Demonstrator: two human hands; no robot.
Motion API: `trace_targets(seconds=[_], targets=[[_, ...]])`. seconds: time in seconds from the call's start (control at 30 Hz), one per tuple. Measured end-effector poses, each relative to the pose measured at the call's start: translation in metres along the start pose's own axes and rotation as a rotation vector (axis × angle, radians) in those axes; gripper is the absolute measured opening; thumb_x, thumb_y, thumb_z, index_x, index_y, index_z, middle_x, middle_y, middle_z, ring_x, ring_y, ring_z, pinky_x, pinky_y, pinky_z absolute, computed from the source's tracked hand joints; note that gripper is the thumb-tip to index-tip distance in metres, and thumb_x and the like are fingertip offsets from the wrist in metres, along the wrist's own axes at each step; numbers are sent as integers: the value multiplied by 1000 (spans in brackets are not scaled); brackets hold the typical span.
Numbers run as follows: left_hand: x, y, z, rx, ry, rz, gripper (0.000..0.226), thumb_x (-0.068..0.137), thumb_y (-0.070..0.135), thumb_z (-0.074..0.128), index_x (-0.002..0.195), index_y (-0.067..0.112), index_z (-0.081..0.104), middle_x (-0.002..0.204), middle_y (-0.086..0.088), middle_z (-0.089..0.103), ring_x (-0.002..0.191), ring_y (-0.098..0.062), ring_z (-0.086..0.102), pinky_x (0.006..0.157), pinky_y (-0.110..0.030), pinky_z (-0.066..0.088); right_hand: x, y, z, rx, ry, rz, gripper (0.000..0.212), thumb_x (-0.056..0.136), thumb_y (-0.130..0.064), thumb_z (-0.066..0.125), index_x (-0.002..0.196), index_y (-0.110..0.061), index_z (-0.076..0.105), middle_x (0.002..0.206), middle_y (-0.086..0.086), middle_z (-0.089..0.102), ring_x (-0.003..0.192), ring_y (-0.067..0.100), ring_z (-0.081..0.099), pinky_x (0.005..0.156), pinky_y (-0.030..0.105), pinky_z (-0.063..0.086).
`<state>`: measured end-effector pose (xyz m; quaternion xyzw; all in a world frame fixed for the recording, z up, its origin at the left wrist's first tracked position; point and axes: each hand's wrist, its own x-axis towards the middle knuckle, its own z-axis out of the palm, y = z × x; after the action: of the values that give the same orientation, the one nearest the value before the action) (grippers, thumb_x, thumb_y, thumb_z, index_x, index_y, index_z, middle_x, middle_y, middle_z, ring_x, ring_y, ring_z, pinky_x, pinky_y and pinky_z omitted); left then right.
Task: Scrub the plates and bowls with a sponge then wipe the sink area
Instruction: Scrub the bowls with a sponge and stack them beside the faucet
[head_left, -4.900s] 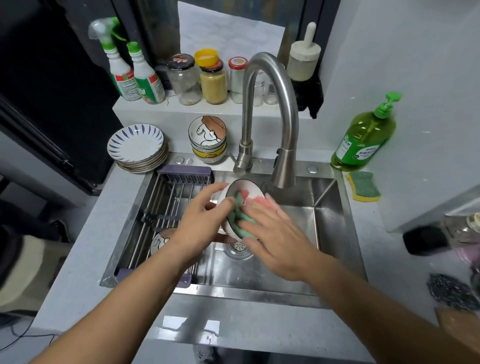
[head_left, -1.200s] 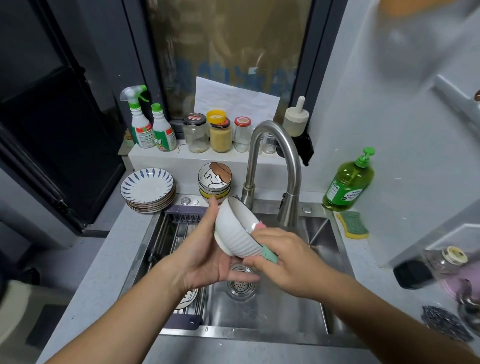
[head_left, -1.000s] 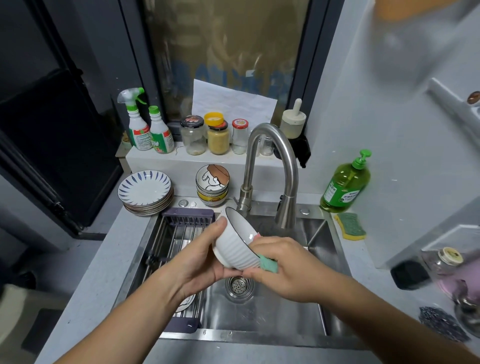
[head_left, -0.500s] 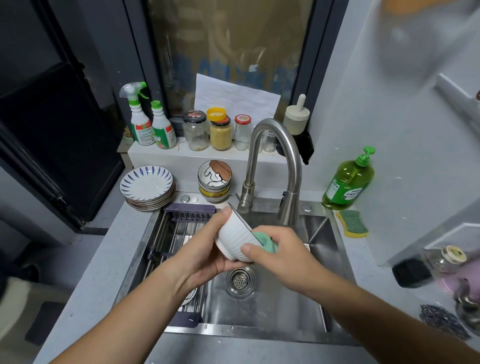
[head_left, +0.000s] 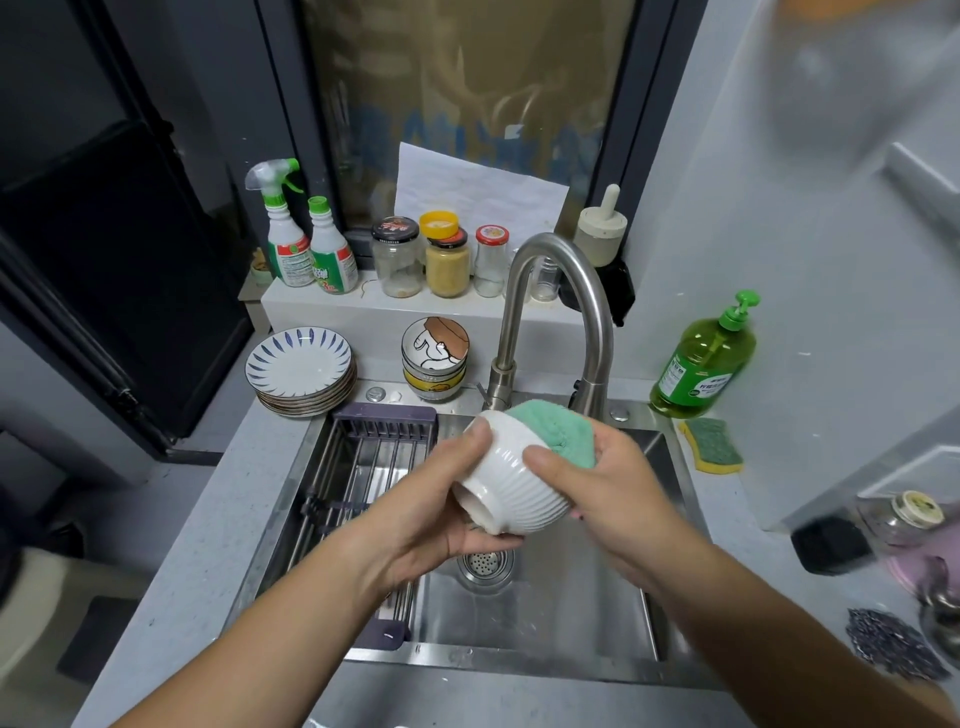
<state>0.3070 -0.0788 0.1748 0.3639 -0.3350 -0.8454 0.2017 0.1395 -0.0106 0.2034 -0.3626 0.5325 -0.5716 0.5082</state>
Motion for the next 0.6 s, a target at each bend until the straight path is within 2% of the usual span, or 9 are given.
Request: trace_targets(seconds=[0.07,0.13,0.27,0.33,0.4,0.47,0.5,0.57,0.6], targets=[[1,-1,-11,7,-68,60,106,51,45,101,142,22,53,142,-19,58,122,-45,64,97,-67,51,5,-2,-8,114,-19,66,44,78,-7,77,120,-5,66,111,12,75,100,25,72,74,34,60],[2,-4,-17,30,-105,106,108,43,33,105,139,27,58,133,-12,66,120,-42,66,98,-62,53,10,-3,-13,201,-15,99,45,77,-6,76,121,-5,66,115,14,73,103,27,71,82,40,60],[0,-7,-16,35,-83,127,107,40,19,106,134,12,54,114,-11,74,106,-38,72,73,-49,64,12,-2,-14,190,10,55,40,86,-11,65,125,-8,65,120,8,73,112,24,68,89,37,57],[-1,-7,-16,51,-36,155,97,47,13,98,133,9,52,112,-11,74,102,-35,73,73,-51,65,13,4,-12,-1,72,-21,29,94,-16,63,123,-17,68,118,1,73,114,23,67,92,39,57],[-1,-6,-15,73,10,188,84,52,14,91,128,9,55,105,-9,74,95,-29,73,77,-50,63,10,7,-7,-149,125,-141,23,101,-23,56,119,-23,70,119,-6,73,116,18,65,95,34,54],[0,-4,-15,83,45,220,70,54,14,90,117,14,59,98,-7,75,88,-25,74,76,-47,63,4,8,-4,-332,82,-353,31,105,-29,46,126,-22,67,134,-7,64,129,11,55,107,26,43],[0,-3,-14,87,55,236,65,55,14,90,112,16,59,97,-8,76,86,-25,73,77,-48,62,1,9,-2,-519,27,-467,38,104,-32,42,133,-21,62,143,-6,57,137,10,46,114,24,34],[-1,-2,-12,94,53,256,62,54,19,91,108,19,60,98,-10,75,85,-27,73,84,-56,58,-5,13,-1,-844,-58,-603,49,102,-37,37,145,-21,51,155,-5,41,147,14,29,120,25,22],[-1,-2,-11,100,47,257,62,54,22,91,108,19,61,99,-10,75,85,-27,72,87,-57,56,-6,14,0,-928,-67,-641,50,102,-37,35,148,-20,48,158,-3,37,149,16,24,122,29,19]])
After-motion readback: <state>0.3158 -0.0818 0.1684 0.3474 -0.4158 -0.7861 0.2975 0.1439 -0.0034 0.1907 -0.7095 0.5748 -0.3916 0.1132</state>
